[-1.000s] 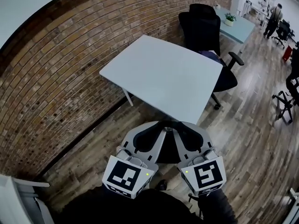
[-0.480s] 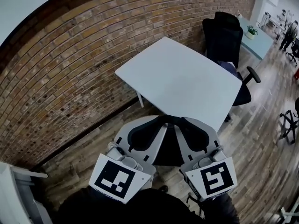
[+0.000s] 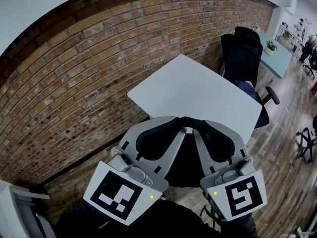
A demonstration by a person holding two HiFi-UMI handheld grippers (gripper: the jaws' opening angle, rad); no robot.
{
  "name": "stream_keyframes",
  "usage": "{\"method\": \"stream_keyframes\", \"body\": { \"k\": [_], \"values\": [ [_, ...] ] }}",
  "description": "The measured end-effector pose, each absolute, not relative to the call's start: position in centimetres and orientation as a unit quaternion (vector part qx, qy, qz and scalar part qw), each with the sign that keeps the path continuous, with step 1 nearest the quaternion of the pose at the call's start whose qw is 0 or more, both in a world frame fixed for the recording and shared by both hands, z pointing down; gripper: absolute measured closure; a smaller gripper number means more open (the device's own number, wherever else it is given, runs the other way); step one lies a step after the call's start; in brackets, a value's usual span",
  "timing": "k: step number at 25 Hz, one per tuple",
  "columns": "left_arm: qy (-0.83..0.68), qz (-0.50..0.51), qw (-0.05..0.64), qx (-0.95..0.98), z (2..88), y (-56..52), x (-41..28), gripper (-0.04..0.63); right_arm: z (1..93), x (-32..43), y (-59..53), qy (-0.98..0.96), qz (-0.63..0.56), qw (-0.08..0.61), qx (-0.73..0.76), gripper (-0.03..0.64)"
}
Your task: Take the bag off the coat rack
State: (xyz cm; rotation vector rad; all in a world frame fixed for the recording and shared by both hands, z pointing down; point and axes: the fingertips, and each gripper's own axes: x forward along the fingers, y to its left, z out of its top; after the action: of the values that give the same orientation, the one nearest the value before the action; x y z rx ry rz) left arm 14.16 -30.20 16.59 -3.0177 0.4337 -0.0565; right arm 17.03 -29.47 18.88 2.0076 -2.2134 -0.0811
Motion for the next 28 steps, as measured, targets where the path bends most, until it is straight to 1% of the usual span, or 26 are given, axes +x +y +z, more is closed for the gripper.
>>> {"method": "stream_keyframes", "body": {
  "k": [5, 10, 18, 23, 28],
  "values": [
    [0.125, -0.001, 0.063, -0.99, 14.1, -34.2, 15.0, 0.552, 16.5, 17.8, -33.5, -0.737, -0.049, 0.079, 0.67, 0.568],
    [0.122, 0.018, 0.088, -0.988, 14.0, -36.5, 15.6, 0.552, 16.1, 18.8, -35.9, -0.719, -0.085, 0.088, 0.684, 0.568],
    [0.112, 0.024, 0.068, -0.991, 13.8, -42.5, 19.3, 0.551, 15.3, 22.7, -41.9, -0.706, -0.111, 0.102, 0.692, 0.566],
    [0.121, 0.032, 0.082, -0.989, 13.9, -45.7, 21.9, 0.551, 15.7, 25.4, -45.6, -0.71, -0.113, 0.1, 0.688, 0.566],
    [0.144, 0.036, 0.08, -0.986, 14.1, -49.7, 24.1, 0.551, 15.8, 27.6, -50.0, -0.722, -0.117, 0.102, 0.674, 0.566]
  ]
}}
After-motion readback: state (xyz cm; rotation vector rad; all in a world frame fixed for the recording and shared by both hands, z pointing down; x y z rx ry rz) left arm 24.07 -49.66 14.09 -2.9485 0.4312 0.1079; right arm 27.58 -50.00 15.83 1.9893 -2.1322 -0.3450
